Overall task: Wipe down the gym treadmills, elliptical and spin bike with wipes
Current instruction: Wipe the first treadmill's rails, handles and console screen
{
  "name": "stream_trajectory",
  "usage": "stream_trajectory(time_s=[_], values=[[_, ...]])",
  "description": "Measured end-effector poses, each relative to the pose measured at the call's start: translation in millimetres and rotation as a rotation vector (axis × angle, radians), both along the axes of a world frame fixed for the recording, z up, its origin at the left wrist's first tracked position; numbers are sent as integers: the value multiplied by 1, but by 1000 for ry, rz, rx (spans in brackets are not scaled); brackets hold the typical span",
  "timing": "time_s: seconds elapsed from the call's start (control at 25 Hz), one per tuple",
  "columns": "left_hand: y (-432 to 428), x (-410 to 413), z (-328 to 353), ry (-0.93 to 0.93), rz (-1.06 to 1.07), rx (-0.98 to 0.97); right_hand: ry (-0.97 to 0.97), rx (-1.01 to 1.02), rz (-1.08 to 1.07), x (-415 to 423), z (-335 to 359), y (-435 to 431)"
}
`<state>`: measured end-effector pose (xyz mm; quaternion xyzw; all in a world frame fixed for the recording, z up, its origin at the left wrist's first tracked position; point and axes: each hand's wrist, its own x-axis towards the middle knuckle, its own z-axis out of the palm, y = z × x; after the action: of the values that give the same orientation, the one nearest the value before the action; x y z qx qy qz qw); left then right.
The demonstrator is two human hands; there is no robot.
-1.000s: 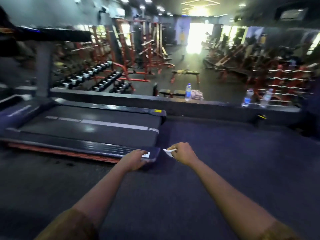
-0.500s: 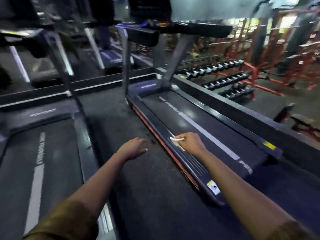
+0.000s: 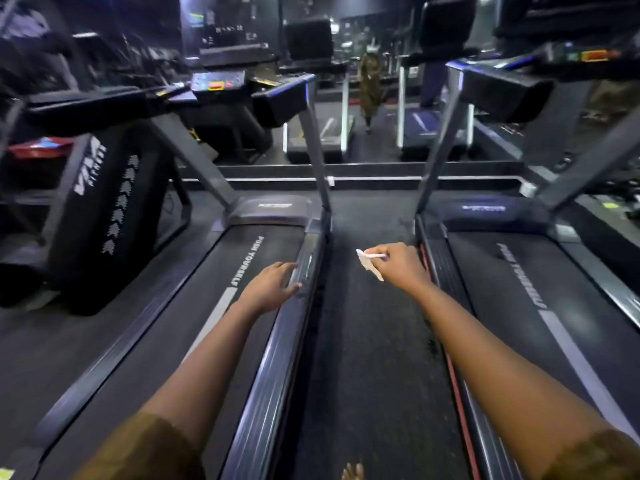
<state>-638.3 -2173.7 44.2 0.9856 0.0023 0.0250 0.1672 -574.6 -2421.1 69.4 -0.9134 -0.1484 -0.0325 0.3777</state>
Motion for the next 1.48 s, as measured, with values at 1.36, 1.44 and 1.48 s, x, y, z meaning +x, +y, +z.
stream_trajectory(time_s=[1.36,1.44,1.48], values=[[171,430,160,-799,379,267,-593,854,242,485,61,351],[167,431,160,-817,417,235,-431,882,167,510,61,354],[165,432,161,-825,433,225,-337,899,134,523,64,353]])
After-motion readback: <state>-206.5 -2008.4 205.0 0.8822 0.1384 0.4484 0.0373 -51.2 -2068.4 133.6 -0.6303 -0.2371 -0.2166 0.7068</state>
